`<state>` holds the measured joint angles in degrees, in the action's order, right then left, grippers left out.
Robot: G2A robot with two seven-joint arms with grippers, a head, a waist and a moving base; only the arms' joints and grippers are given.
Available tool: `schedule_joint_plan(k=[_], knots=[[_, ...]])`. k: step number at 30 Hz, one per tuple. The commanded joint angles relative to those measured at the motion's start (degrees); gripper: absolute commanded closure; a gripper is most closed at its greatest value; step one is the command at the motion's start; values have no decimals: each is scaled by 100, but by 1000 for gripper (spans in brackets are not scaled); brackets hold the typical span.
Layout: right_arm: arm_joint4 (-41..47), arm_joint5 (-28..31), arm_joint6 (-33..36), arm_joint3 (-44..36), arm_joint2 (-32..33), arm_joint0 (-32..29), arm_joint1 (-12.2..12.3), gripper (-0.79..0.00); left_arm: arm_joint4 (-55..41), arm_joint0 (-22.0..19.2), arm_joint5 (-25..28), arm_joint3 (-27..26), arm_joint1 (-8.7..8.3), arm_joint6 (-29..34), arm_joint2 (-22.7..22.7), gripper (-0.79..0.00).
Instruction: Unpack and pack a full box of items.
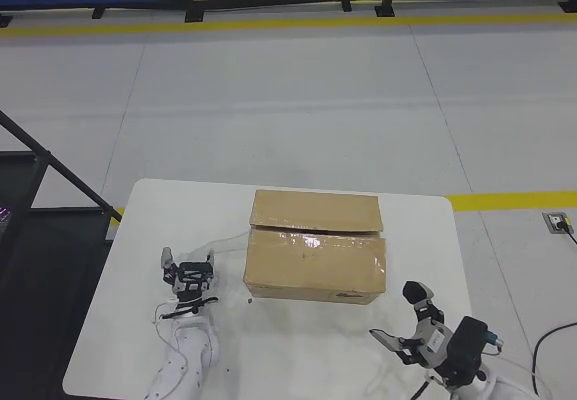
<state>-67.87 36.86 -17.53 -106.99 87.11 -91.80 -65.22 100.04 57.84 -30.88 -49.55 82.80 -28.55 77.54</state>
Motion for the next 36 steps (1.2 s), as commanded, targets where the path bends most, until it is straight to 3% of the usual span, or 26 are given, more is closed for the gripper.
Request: schedule_joint_plan(k=[1,13,18,29,34,36], knots=[[8,0,3,15,-16,17,0,-785,181,84,263,-86,-53,71,54,-785],[275,-58,-57,166,-330,486,-44,-785,188,94,274,-99,-54,80,52,-785],[259,-33,-23,224,-415,629,-52,-785,426,362,387,-429,-91,185,41,-785],[452,495,267,474,-355,1055,-17,-785,-68,1288,1479,-1637,-281,28,673,-785],[984,1210,1022,762,-182,1474,57,-785,-533,1739,2390,-2324,-381,28,1064,-785],[1166,1442,1354,899,-112,1670,91,-785,-708,1871,2451,-2549,-396,133,1186,-785]])
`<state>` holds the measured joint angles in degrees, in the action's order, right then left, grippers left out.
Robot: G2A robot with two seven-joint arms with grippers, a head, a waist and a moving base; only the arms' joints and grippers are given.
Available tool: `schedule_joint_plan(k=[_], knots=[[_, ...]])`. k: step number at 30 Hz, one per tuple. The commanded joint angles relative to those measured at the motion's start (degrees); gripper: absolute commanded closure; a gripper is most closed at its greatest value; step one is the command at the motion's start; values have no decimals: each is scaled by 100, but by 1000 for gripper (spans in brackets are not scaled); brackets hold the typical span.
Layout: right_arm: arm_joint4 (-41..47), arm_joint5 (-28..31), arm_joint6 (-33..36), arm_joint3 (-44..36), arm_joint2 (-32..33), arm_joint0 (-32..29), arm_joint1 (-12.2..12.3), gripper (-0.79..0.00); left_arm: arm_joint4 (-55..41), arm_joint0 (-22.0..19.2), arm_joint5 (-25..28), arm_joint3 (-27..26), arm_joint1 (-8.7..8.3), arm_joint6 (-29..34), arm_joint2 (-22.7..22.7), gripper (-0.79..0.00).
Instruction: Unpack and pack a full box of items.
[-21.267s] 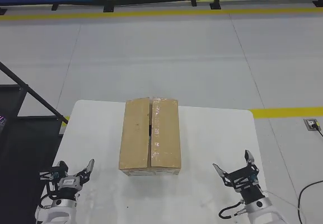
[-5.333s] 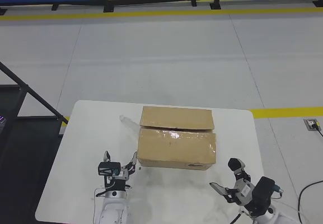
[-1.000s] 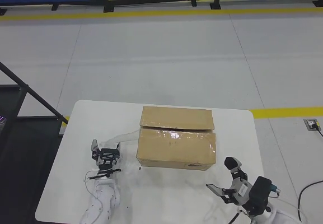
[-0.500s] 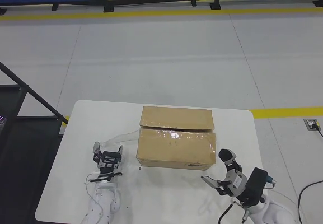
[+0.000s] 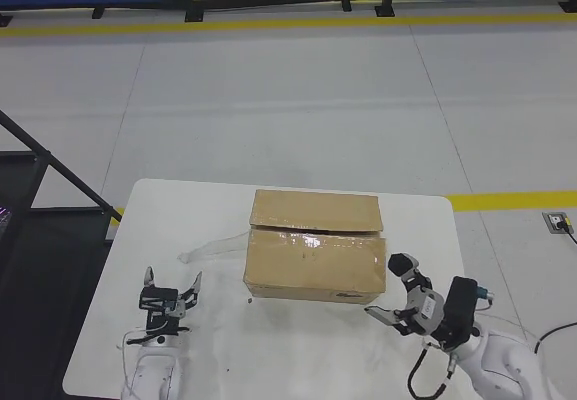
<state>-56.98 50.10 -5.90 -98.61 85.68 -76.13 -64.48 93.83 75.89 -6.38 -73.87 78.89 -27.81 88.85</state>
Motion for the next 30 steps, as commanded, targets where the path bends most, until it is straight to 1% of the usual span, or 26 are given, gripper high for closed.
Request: schedule_joint_plan(k=[1,2,3,12,17,20,22,23,25,28,30], knots=[[130,276,390,135,36,192,36,-785,-111,109,-88,-194,-5,120,85,-785],[141,318,607,211,70,285,56,-785,-111,109,-88,-194,-5,120,85,-785],[83,224,766,234,112,336,68,-785,-111,109,-88,-194,-5,120,85,-785],[83,224,766,234,112,336,68,-785,-111,109,-88,-194,-5,120,85,-785],[294,197,806,248,22,319,66,-785,-328,110,346,-379,-5,582,-7,-785],[946,530,906,551,14,422,89,-785,-588,164,685,-570,-19,821,33,-785],[1463,790,1049,801,23,504,119,-785,-823,230,1002,-730,-34,1013,85,-785],[1771,790,1172,875,-38,542,138,-785,-973,270,1203,-828,-44,1119,120,-785],[2496,790,1508,1019,-145,655,199,-785,-1289,355,1582,-1026,-69,1330,232,-785],[3812,790,2083,1273,-211,863,328,-785,-1804,464,2113,-1297,-106,1680,415,-785],[4667,790,2584,1424,-235,999,422,-785,-2204,507,2355,-1429,-125,1917,540,-785]])
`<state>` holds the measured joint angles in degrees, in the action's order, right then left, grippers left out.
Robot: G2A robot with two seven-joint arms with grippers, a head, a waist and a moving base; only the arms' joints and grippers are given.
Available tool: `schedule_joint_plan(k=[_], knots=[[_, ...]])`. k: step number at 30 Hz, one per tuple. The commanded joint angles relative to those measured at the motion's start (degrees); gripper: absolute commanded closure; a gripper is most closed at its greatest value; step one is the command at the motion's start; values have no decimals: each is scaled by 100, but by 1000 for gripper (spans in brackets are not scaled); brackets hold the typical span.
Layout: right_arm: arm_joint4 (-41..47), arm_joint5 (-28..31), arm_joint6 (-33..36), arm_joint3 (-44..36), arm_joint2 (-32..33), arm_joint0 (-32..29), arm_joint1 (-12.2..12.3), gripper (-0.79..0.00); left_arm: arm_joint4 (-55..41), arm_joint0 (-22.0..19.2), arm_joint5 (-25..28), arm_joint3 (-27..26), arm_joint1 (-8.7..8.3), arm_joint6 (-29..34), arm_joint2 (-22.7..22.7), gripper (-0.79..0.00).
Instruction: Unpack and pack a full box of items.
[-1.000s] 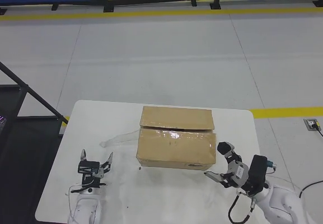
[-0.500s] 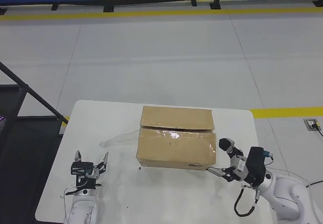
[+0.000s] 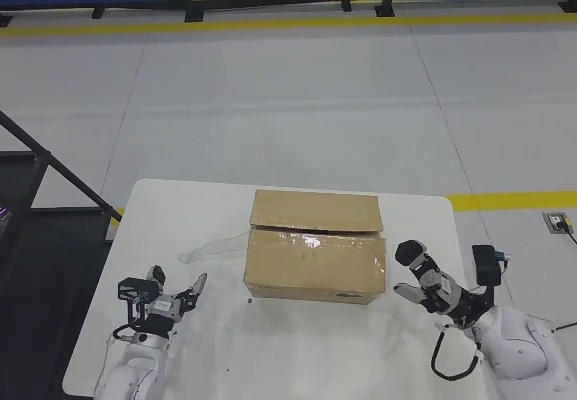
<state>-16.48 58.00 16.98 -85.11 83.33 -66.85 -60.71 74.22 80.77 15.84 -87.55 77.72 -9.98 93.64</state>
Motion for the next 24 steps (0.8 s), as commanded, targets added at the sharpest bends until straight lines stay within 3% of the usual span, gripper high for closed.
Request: schedule_joint_plan(k=[1,6,11,17,24], knots=[[1014,0,560,174,-8,132,90,-785,-462,30,259,-112,-16,279,112,-785],[2763,-47,2284,1049,-300,660,264,-785,-1438,93,677,-318,-50,800,327,-785],[3895,-453,3344,1903,-619,1299,299,-785,-1893,189,958,-438,-91,1086,450,-785],[4581,-1013,3945,2528,-1067,1859,258,-785,-1893,189,958,-438,-91,1086,450,-785],[4848,-1209,4141,2928,-1537,2265,203,-785,-1893,189,958,-438,-91,1086,450,-785]])
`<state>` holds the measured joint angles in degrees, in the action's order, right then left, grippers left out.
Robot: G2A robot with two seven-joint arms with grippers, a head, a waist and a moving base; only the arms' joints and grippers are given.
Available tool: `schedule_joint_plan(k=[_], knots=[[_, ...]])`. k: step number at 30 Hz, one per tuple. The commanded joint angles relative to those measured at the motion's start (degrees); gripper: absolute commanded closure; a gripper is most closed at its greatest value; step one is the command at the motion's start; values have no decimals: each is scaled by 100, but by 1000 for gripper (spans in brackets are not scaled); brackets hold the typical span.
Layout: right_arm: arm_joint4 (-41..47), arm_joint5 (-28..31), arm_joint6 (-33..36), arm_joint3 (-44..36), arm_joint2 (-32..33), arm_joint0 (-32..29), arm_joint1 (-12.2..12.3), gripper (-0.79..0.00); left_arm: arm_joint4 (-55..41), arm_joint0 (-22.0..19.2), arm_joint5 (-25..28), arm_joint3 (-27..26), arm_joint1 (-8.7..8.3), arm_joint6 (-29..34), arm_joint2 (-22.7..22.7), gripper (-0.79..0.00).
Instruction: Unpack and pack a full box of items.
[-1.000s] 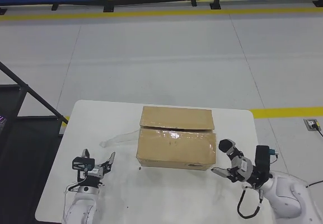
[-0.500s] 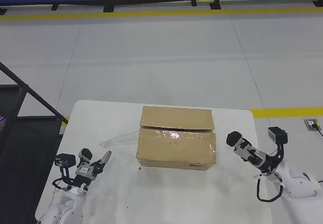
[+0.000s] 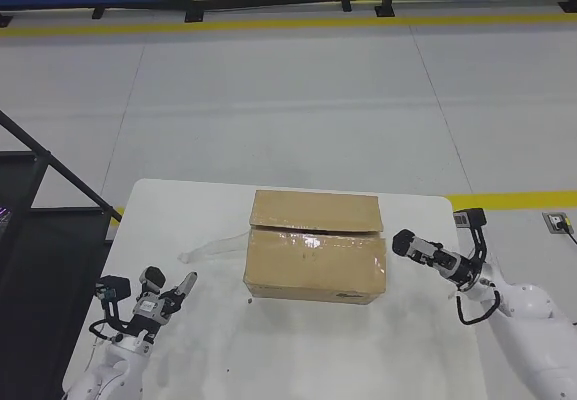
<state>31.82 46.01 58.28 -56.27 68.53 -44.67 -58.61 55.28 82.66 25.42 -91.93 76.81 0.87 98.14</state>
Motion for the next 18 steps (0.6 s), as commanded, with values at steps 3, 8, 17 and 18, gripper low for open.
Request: schedule_joint_plan(k=[3,8,17,18], knots=[[94,-53,53,156,-220,174,-24,-785,4,10,-18,-9,-1,7,-8,-785],[307,-21,22,53,-466,240,-28,-785,54,51,-86,-54,-18,32,-79,-785],[1146,-55,58,-873,-495,-126,170,-785,138,91,-157,-116,-46,-2,-212,-785],[1183,-76,79,-1054,-471,-203,210,-785,149,93,-177,-123,-47,-14,-231,-785]])
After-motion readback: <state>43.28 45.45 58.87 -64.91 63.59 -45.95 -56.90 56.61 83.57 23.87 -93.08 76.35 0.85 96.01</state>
